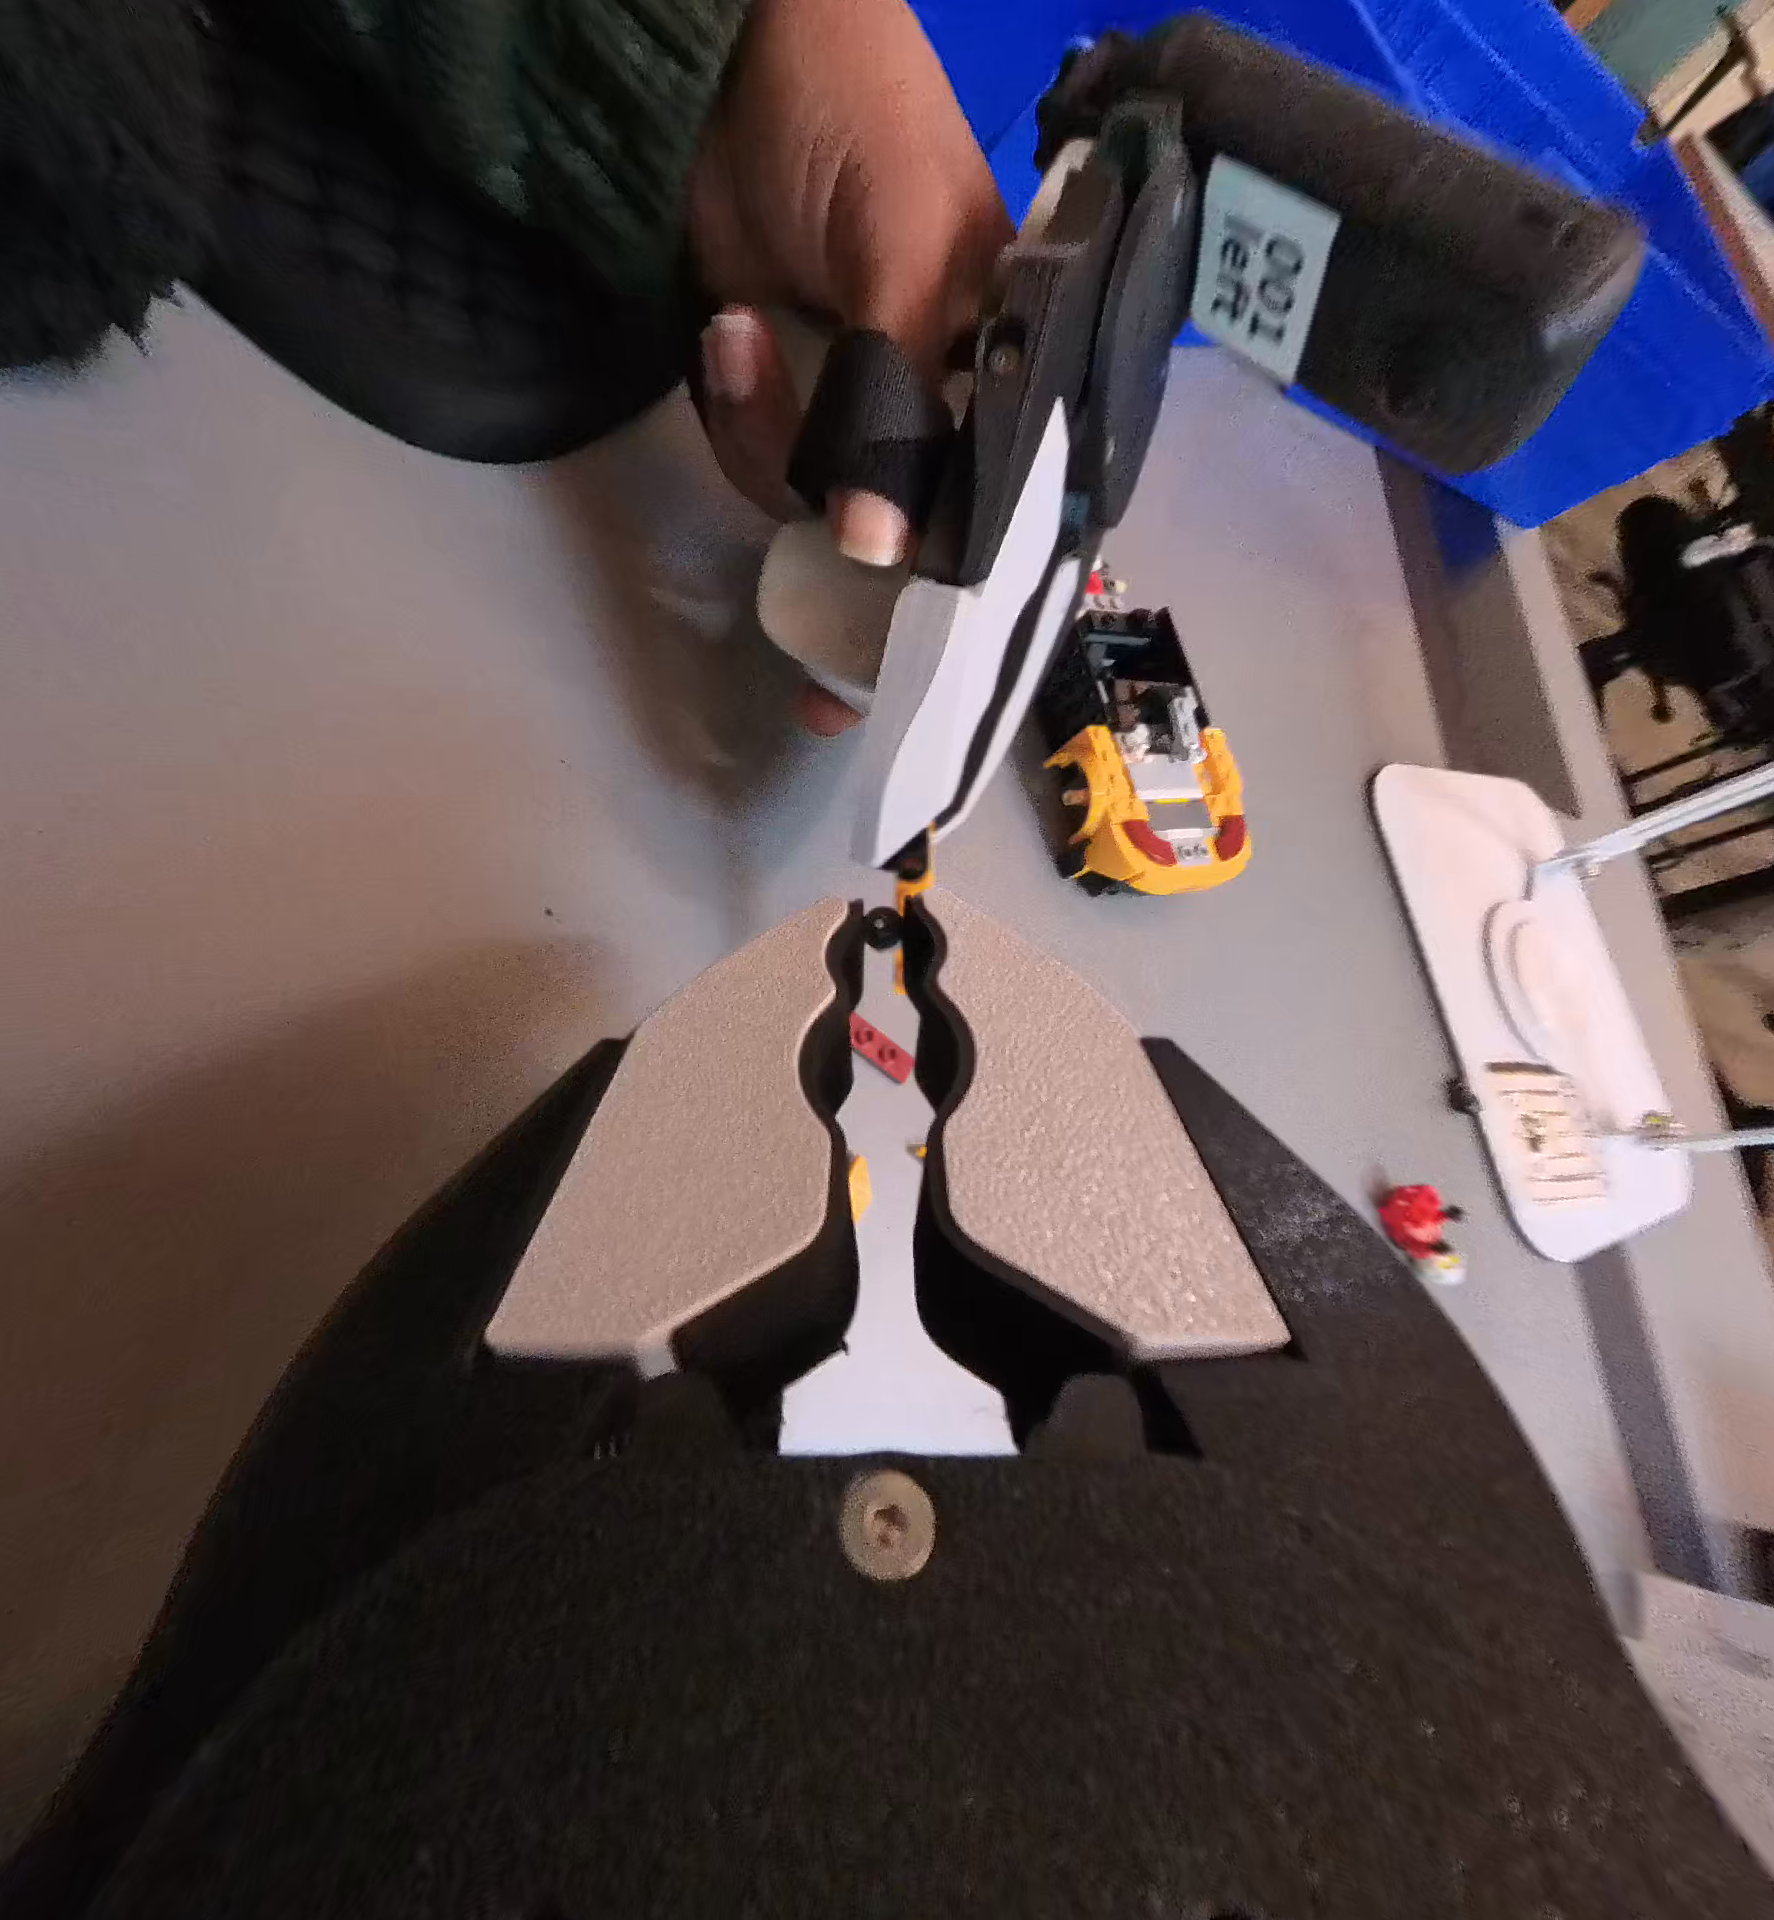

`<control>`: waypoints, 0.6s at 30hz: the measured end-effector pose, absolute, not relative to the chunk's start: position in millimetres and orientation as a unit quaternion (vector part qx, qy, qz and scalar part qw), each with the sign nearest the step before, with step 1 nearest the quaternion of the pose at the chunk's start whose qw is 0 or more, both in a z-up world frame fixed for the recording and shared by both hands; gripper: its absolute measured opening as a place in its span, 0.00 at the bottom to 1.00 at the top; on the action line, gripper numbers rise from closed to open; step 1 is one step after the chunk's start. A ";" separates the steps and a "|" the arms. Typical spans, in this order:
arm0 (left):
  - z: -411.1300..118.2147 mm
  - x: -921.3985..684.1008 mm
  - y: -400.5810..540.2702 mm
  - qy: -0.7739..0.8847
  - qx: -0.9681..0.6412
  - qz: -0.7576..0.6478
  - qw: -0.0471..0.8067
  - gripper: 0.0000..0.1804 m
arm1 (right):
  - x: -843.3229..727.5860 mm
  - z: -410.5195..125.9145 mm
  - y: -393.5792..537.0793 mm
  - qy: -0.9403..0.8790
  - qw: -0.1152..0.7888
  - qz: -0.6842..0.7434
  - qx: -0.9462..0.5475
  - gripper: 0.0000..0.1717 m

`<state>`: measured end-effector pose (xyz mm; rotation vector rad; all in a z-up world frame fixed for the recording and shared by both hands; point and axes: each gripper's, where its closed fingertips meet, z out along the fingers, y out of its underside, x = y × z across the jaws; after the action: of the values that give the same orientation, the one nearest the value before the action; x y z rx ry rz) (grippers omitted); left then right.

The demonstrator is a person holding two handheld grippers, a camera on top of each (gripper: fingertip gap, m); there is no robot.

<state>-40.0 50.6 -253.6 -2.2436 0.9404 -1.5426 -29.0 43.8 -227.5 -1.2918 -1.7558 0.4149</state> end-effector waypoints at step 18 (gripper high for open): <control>-266.9 -49.7 46.5 0.329 -0.783 -0.510 0.139 0.06 | -39.8 -274.3 69.1 -0.666 0.388 0.180 -0.611 0.12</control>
<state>-49.7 46.5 -266.9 -2.2631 0.9497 -1.4740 -39.8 69.1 -274.3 -1.5544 -1.6956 0.4578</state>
